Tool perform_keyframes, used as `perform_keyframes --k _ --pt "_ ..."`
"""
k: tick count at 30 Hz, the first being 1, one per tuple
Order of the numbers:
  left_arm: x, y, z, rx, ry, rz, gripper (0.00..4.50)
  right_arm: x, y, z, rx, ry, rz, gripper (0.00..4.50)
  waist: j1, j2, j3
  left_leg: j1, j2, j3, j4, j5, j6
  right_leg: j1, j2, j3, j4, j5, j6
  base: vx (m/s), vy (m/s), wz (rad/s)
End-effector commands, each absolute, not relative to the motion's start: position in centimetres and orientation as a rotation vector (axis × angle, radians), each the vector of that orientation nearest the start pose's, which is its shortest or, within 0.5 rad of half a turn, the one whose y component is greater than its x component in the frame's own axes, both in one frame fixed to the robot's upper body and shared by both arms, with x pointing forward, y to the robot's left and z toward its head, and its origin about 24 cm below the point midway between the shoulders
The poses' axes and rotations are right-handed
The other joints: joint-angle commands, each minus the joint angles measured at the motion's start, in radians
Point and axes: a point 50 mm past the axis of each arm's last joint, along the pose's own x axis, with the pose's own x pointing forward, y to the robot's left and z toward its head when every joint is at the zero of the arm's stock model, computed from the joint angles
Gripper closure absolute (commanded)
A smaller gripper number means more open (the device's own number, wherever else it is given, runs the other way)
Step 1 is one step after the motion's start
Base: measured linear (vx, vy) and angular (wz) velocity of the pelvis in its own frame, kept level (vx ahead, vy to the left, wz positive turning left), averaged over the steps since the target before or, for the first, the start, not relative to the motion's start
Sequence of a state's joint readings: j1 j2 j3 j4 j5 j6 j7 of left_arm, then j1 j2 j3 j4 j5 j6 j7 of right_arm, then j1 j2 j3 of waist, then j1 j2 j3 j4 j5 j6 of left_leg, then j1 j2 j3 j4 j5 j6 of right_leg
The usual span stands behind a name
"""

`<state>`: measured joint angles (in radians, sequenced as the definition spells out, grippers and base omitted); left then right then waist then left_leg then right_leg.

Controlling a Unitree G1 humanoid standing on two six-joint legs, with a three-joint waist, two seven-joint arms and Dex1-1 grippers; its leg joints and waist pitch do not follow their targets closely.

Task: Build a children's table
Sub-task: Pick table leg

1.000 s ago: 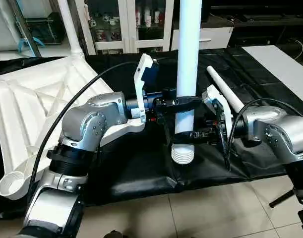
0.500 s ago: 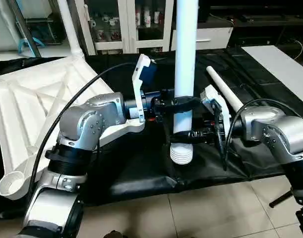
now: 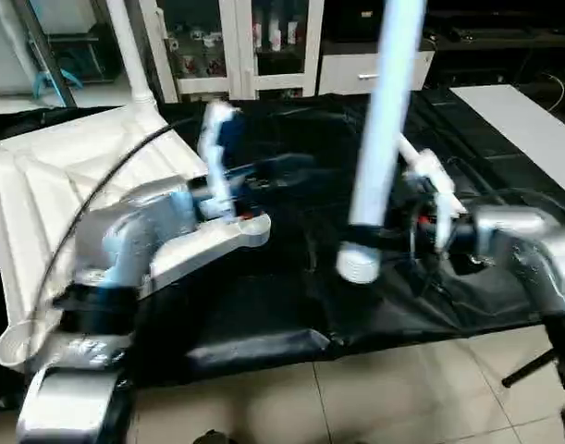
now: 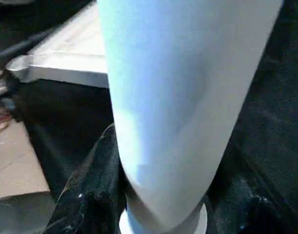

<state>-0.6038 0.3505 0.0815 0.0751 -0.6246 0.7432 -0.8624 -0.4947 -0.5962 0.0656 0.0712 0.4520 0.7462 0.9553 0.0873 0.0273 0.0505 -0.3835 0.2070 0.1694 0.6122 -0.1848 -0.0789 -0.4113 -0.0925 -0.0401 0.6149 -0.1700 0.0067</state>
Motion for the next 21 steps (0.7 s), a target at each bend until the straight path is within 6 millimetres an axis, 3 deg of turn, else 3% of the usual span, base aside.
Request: perform_keyframes --k 1,3,4,5,6,8,9,10,11,12,13,15,17,18,19,20,21 --pt "32.0 14.9 16.7 -0.256 0.07 -0.989 1.46 30.7 -18.9 14.0 -0.064 0.314 0.911 2.62 -0.007 -0.006 -0.075 0.017 0.004 0.01 -0.067 -0.131 0.01 0.054 -0.021 0.019 -0.06 -0.123 -0.222 0.0 0.0 0.0" --pt "32.3 17.1 14.9 -0.159 0.059 -0.608 1.46 31.5 -19.3 14.5 -0.139 0.109 0.632 2.62 -0.012 0.0 -0.073 0.014 0.011 0.006 -0.071 -0.16 -0.016 0.051 -0.026 0.018 -0.065 -0.172 -0.191 0.0 0.0 0.0" --pt "32.2 17.5 14.6 -0.138 0.047 -0.539 1.46 31.5 -19.2 14.6 -0.167 0.079 0.591 2.62 -0.018 -0.006 -0.072 0.014 0.004 0.009 -0.07 -0.166 -0.018 0.05 -0.021 0.017 -0.069 -0.192 -0.178 0.0 0.0 0.0" --pt "31.8 18.0 14.1 -0.087 0.018 -0.402 1.46 31.1 -19.0 14.5 -0.185 0.03 0.51 2.62 -0.015 -0.002 -0.073 0.016 0.009 0.005 -0.074 -0.174 -0.022 0.052 -0.024 0.018 -0.07 -0.215 -0.159 0.0 0.0 0.0" --pt "31.2 18.2 13.8 -0.045 -0.007 -0.319 1.46 30.7 -18.9 14.2 -0.163 0.016 0.459 2.62 -0.019 -0.01 -0.071 0.011 0.008 0.005 -0.076 -0.167 -0.016 0.054 -0.023 0.017 -0.074 -0.217 -0.137 0.0 0.0 0.0" --pt "31.2 18.2 13.8 -0.045 -0.007 -0.319 1.46 30.7 -18.9 14.2 -0.163 0.016 0.459 2.62 -0.019 -0.005 -0.072 0.019 0.004 0.007 -0.076 -0.194 -0.014 0.046 -0.018 0.017 -0.078 -0.263 -0.124 0.0 0.0 0.0" --pt "29.9 18.3 13.3 0.005 -0.046 -0.203 1.46 29.7 -18.5 13.6 -0.11 0.015 0.407 2.62 -0.019 -0.003 -0.071 0.02 0.007 0.004 -0.08 -0.214 -0.015 0.042 -0.015 0.018 -0.081 -0.267 -0.122 0.0 0.0 0.0" --pt "28.9 18.3 12.7 0.021 -0.062 -0.117 1.46 28.9 -18.1 13.2 -0.066 0.014 0.39 2.62 -0.027 -0.015 -0.066 0.014 0.011 0.008 -0.082 -0.217 -0.005 0.041 -0.015 0.022 -0.087 -0.25 -0.124 0.0 0.0 0.0" --pt "27.9 18.4 12.2 0.032 -0.075 -0.028 1.46 28.0 -17.7 12.8 -0.019 0.009 0.374 2.62 -0.024 -0.012 -0.06 0.008 0.012 0.005 -0.091 -0.233 -0.004 0.045 -0.016 0.018 -0.086 -0.267 -0.11 0.0 0.0 0.0" --pt "27.0 18.3 11.7 0.039 -0.087 0.001 1.46 27.4 -17.3 12.4 -0.01 0.005 0.369 2.62 -0.026 -0.01 -0.066 0.016 0.013 0.004 -0.087 -0.236 -0.004 0.043 -0.016 0.019 -0.087 -0.266 -0.108 0.0 0.0 0.0" --pt "26.3 18.3 11.3 0.082 -0.1 0.023 1.46 27.0 -16.8 11.9 0.012 0.011 0.375 2.62 -0.029 0.0 -0.069 0.012 0.011 0.0 -0.089 -0.236 -0.002 0.044 -0.017 0.018 -0.087 -0.256 -0.099 0.0 0.0 0.0" --pt "26.0 18.0 10.8 0.1 -0.107 0.021 1.46 26.9 -16.3 11.4 0.006 0.009 0.368 2.62 -0.034 -0.008 -0.067 0.009 0.008 0.0 -0.091 -0.259 -0.005 0.041 -0.013 0.018 -0.092 -0.279 -0.082 0.0 0.0 0.0" --pt "25.8 17.7 10.1 0.114 -0.117 0.032 1.46 26.8 -15.5 10.4 -0.005 0.012 0.381 2.62 -0.039 -0.007 -0.061 0.012 0.005 -0.001 -0.094 -0.331 -0.018 0.032 -0.014 0.018 -0.103 -0.375 -0.051 0.0 0.0 0.0" --pt "25.8 17.4 10.0 0.121 -0.126 0.036 1.46 26.8 -15.1 10.2 -0.01 0.009 0.393 2.62 -0.042 -0.001 -0.054 -0.029 -0.004 -0.032 -0.119 -0.363 0.034 0.061 -0.03 -0.019 -0.096 -0.421 -0.042 0.0 0.0 0.0" --pt "25.9 17.2 10.0 0.136 -0.136 0.033 1.46 26.9 -14.9 10.1 -0.001 0.009 0.407 2.62 -0.037 -0.002 -0.056 -0.036 -0.012 -0.051 -0.118 -0.379 0.055 0.068 -0.038 -0.041 -0.1 -0.436 -0.044 -0.034 -0.02 0.21" --pt "26.0 17.0 10.1 0.153 -0.147 0.028 1.46 26.9 -14.8 10.1 0.01 0.009 0.419 2.62 -0.044 0.008 -0.056 -0.031 -0.011 -0.061 -0.116 -0.392 0.056 0.066 -0.037 -0.049 -0.101 -0.427 -0.055 -0.022 -0.027 0.46" --pt "26.0 16.8 10.1 0.155 -0.151 0.031 1.46 27.0 -14.6 10.2 -0.002 0.005 0.424 2.62 -0.062 0.015 -0.059 -0.039 -0.006 -0.092 -0.112 -0.395 0.042 0.078 -0.032 -0.065 -0.093 -0.341 -0.092 -0.022 -0.027 0.46"
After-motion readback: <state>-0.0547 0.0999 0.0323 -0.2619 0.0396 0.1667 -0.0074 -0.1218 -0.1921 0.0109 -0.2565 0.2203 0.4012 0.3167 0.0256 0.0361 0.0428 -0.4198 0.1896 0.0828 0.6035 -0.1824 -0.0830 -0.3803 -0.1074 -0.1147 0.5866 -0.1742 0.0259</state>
